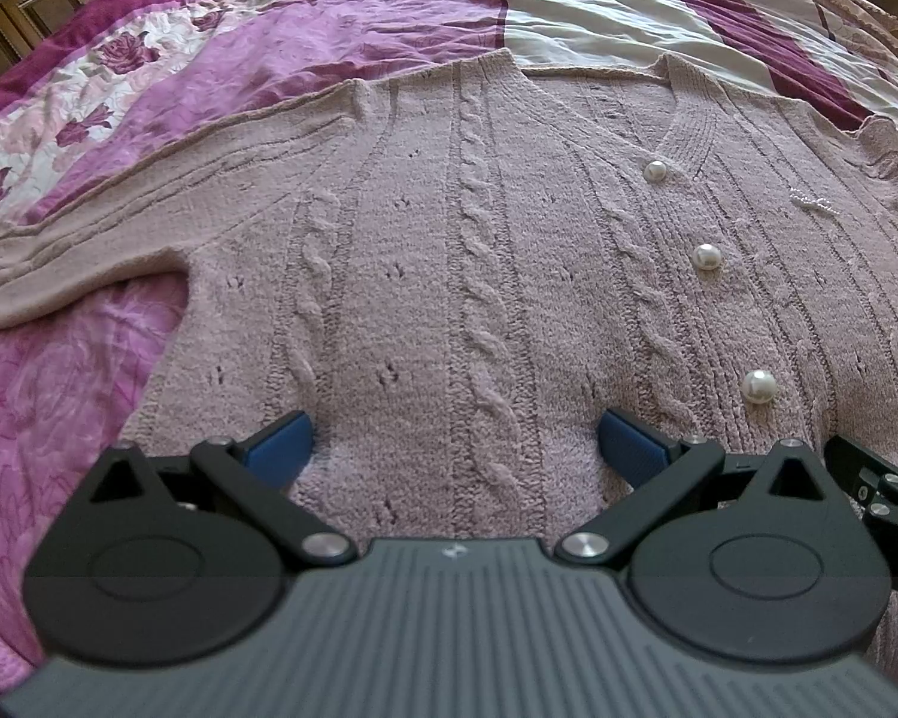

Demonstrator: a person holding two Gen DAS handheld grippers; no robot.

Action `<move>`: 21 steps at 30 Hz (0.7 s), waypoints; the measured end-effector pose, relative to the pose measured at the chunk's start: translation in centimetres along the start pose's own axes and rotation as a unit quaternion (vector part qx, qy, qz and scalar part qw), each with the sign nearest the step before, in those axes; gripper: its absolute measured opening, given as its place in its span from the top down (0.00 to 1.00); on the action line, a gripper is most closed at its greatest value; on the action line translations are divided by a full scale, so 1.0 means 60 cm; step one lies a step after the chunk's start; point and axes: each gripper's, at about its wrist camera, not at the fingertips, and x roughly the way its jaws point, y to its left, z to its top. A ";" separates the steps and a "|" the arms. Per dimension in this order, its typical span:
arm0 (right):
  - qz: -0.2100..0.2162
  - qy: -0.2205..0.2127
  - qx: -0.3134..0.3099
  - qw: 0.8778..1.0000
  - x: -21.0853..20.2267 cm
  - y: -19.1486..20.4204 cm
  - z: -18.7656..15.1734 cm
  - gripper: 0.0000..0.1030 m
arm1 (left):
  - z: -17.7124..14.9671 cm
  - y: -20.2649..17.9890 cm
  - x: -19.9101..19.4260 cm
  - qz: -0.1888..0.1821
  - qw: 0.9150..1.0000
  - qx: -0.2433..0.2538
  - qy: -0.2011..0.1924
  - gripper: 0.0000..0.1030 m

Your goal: Fold small clothes

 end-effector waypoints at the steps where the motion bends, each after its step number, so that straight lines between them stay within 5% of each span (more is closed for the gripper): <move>1: 0.000 0.000 0.000 1.000 0.000 0.000 0.000 0.00 | 0.000 0.000 -0.001 0.000 1.000 0.000 0.000 0.00; 21: 0.001 -0.001 0.002 1.000 -0.005 0.000 0.002 0.00 | 0.000 0.000 0.000 0.000 1.000 0.000 0.000 0.00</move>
